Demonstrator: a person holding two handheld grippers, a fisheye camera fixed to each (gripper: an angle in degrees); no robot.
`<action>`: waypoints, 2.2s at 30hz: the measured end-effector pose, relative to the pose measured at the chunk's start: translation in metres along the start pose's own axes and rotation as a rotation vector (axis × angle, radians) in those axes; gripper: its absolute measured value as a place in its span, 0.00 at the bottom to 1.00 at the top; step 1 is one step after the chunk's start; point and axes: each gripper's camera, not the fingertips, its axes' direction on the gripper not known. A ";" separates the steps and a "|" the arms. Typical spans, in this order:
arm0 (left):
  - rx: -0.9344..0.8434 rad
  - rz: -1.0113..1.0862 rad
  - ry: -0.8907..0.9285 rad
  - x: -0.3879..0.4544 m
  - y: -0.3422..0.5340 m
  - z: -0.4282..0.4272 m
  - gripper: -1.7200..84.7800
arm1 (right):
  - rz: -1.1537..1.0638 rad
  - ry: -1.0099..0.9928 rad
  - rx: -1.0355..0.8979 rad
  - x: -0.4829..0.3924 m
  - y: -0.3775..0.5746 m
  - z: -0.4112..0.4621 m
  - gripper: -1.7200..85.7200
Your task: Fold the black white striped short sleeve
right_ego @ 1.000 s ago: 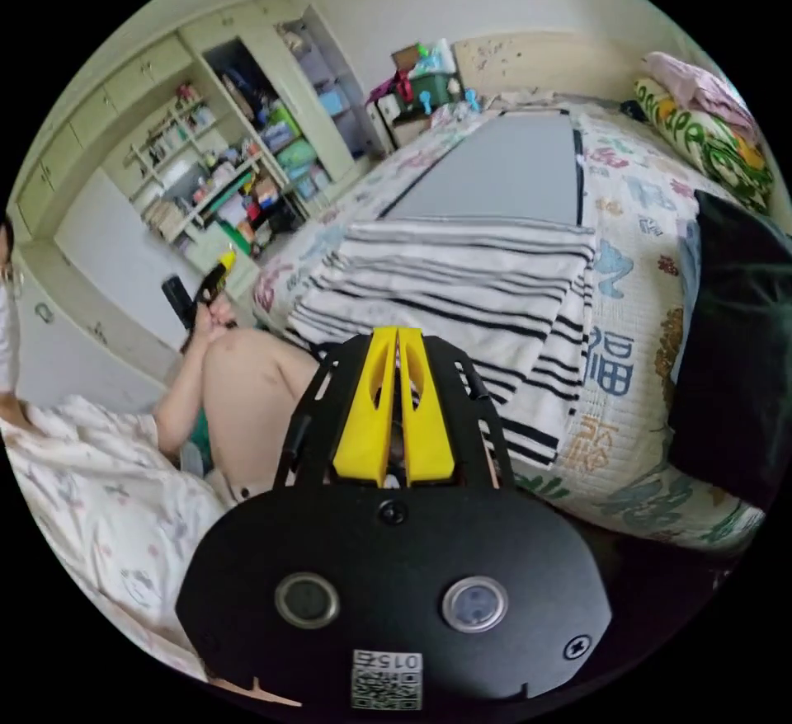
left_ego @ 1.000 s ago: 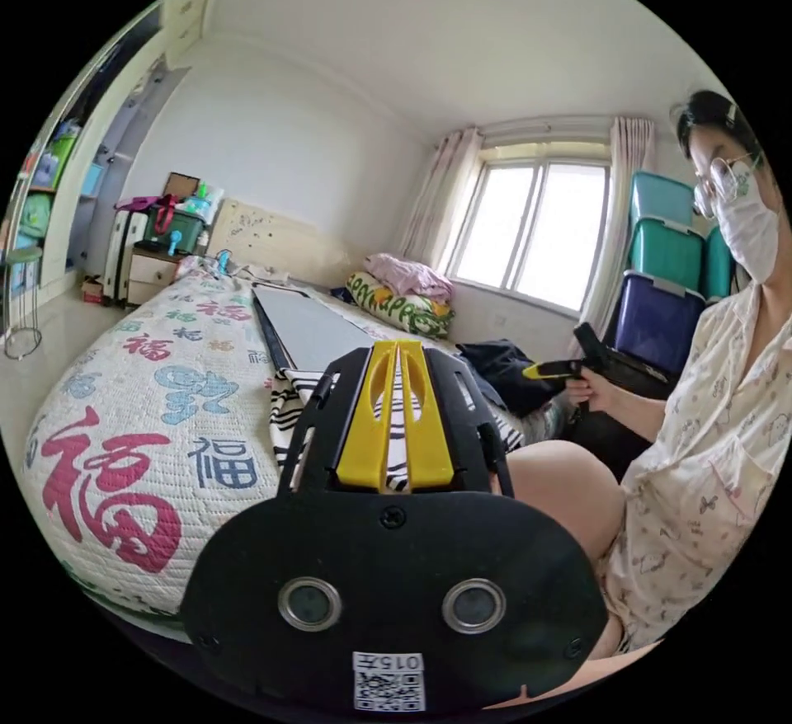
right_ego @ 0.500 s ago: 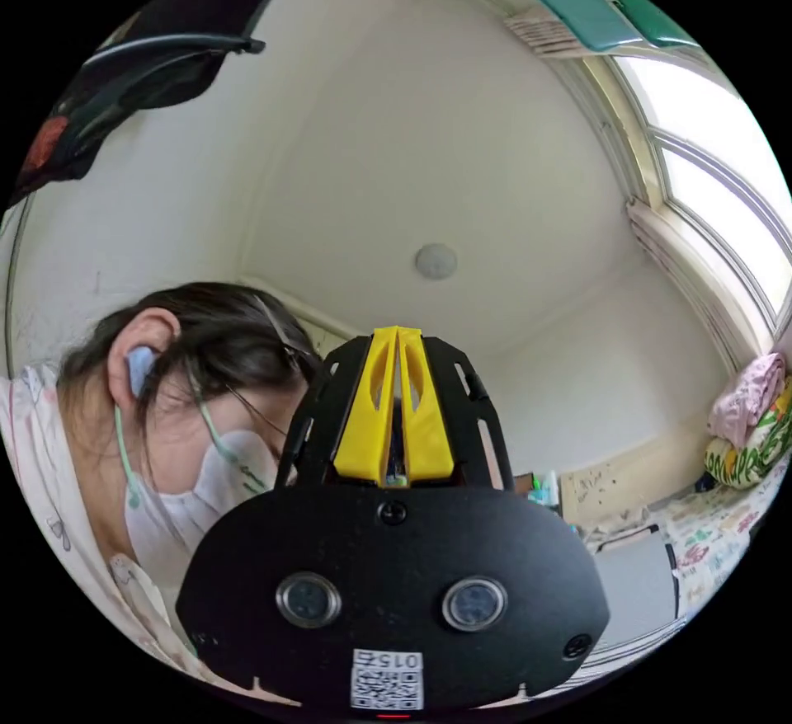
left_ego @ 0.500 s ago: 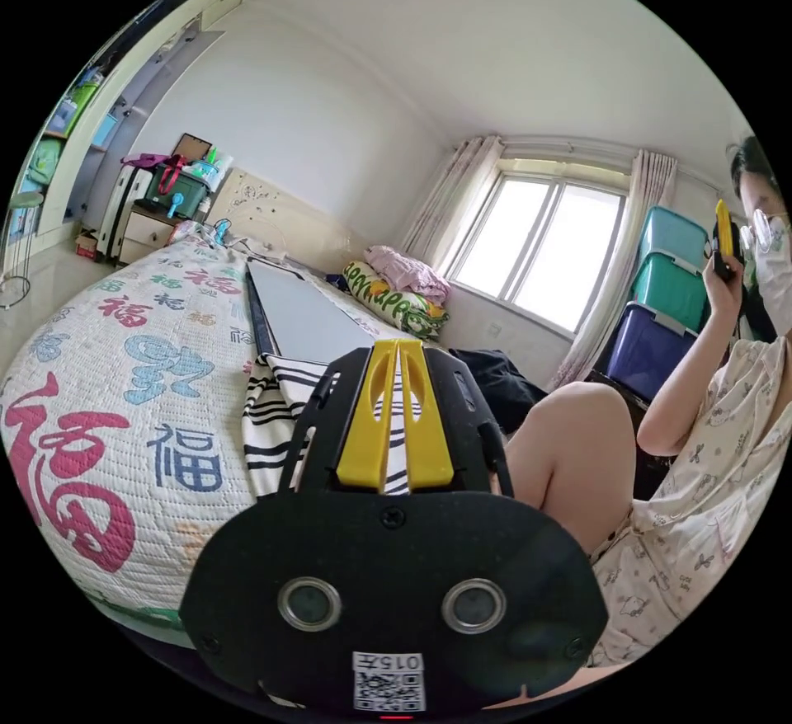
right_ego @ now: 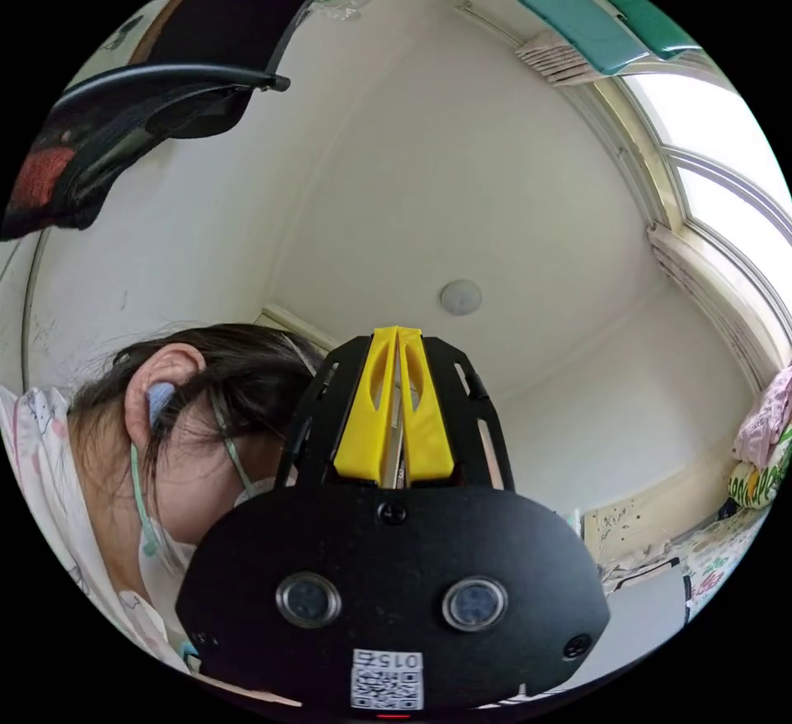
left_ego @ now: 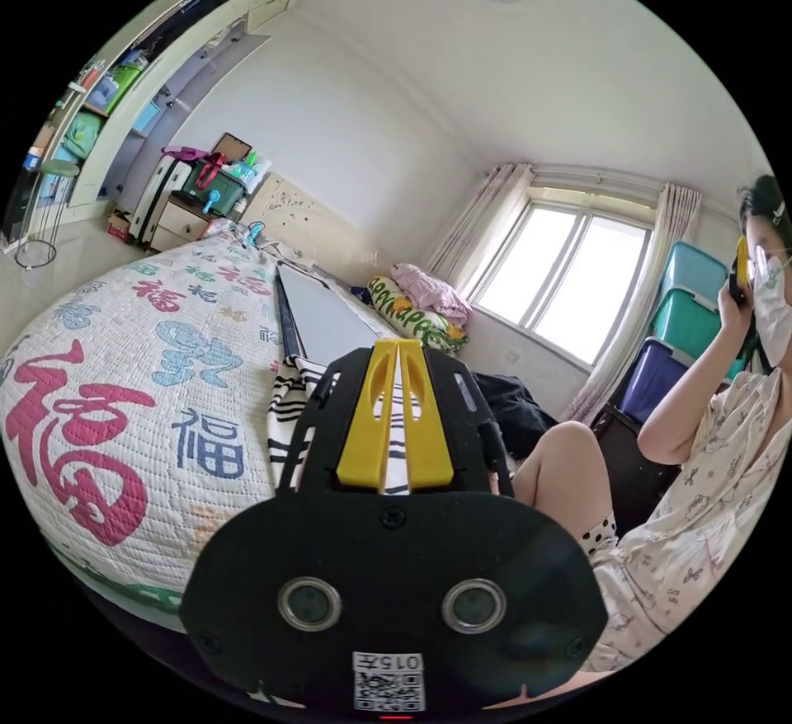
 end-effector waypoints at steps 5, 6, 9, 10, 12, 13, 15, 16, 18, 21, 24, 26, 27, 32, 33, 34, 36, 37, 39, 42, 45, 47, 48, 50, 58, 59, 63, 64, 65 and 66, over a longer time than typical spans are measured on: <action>-0.102 0.023 -0.042 0.006 0.006 0.042 0.01 | -0.079 0.185 -0.009 0.104 -0.010 -0.001 0.01; -0.129 0.024 -0.052 0.006 0.007 0.054 0.01 | -0.075 0.257 -0.054 0.150 -0.006 0.003 0.01; -0.196 0.011 -0.106 0.003 0.011 0.084 0.03 | -0.030 0.382 -0.323 0.304 0.030 0.026 0.01; -0.228 0.007 -0.142 0.000 0.012 0.097 0.05 | 0.019 0.406 -0.449 0.379 0.060 0.031 0.02; -0.276 0.013 -0.202 -0.004 0.011 0.117 0.07 | 0.151 0.452 -0.661 0.505 0.121 0.034 0.05; -0.310 0.005 -0.240 -0.010 0.010 0.133 0.08 | 0.280 0.489 -0.807 0.588 0.170 0.031 0.08; -0.372 -0.007 -0.266 -0.019 0.005 0.157 0.09 | 0.474 0.518 -0.988 0.698 0.248 0.018 0.10; -0.395 -0.034 -0.284 -0.026 0.000 0.173 0.09 | 0.585 0.550 -1.069 0.757 0.299 0.005 0.11; -0.414 -0.087 -0.284 -0.038 -0.009 0.198 0.10 | 0.715 0.615 -1.160 0.827 0.364 -0.015 0.12; -0.437 -0.134 -0.266 -0.063 -0.014 0.239 0.11 | 0.784 0.744 -1.265 0.904 0.442 -0.036 0.13; -0.501 -0.165 -0.313 -0.094 0.007 0.283 0.12 | 0.830 0.837 -1.394 0.963 0.502 -0.044 0.15; -0.544 -0.199 -0.292 -0.114 0.024 0.309 0.14 | 0.880 0.863 -1.453 0.996 0.532 -0.046 0.15; -0.560 -0.238 -0.275 -0.126 0.034 0.325 0.15 | 0.897 0.882 -1.479 1.015 0.546 -0.045 0.16; -0.641 -0.263 -0.256 -0.148 0.058 0.380 0.15 | 0.957 0.944 -1.540 1.077 0.597 -0.047 0.13; -0.660 -0.270 -0.256 -0.153 0.066 0.387 0.15 | 0.961 0.932 -1.540 1.087 0.606 -0.047 0.12; -0.651 -0.294 -0.238 -0.158 0.072 0.389 0.14 | 0.951 0.919 -1.533 1.095 0.613 -0.046 0.10; -0.629 -0.333 -0.235 -0.167 0.078 0.388 0.12 | 0.956 0.925 -1.517 1.107 0.621 -0.047 0.07; -0.623 -0.351 -0.231 -0.176 0.084 0.390 0.11 | 0.967 0.930 -1.511 1.115 0.627 -0.050 0.05; -0.658 -0.383 -0.199 -0.189 0.091 0.398 0.09 | 0.972 0.937 -1.509 1.124 0.636 -0.055 0.04; -0.640 -0.362 -0.153 -0.189 0.103 0.394 0.04 | 0.959 0.946 -1.496 1.132 0.642 -0.068 0.03; -0.593 -0.318 -0.126 -0.181 0.109 0.386 0.03 | 0.927 0.921 -1.490 1.143 0.640 -0.077 0.02; -0.578 -0.235 -0.157 -0.171 0.105 0.383 0.03 | 0.879 0.909 -1.494 1.145 0.637 -0.080 0.02; -0.578 -0.197 -0.172 -0.166 0.104 0.383 0.03 | 0.853 0.911 -1.489 1.144 0.637 -0.084 0.02; -0.578 -0.156 -0.197 -0.161 0.104 0.386 0.03 | 0.824 0.921 -1.473 1.143 0.637 -0.094 0.01; -0.485 -0.135 -0.240 -0.165 0.113 0.388 0.03 | 0.599 0.978 -1.444 1.129 0.654 -0.171 0.01; -0.487 -0.134 -0.262 -0.166 0.114 0.389 0.03 | 0.572 1.008 -1.446 1.125 0.653 -0.180 0.01; -0.433 -0.181 -0.294 -0.179 0.113 0.372 0.07 | 0.461 1.067 -1.390 1.086 0.625 -0.235 0.02; -0.440 -0.195 -0.284 -0.183 0.114 0.370 0.09 | 0.420 1.008 -1.383 1.064 0.618 -0.241 0.02; -0.446 -0.196 -0.285 -0.184 0.115 0.370 0.09 | 0.394 0.972 -1.390 1.051 0.616 -0.242 0.02; -0.466 -0.195 -0.294 -0.186 0.116 0.372 0.10 | 0.340 0.889 -1.422 1.020 0.614 -0.239 0.03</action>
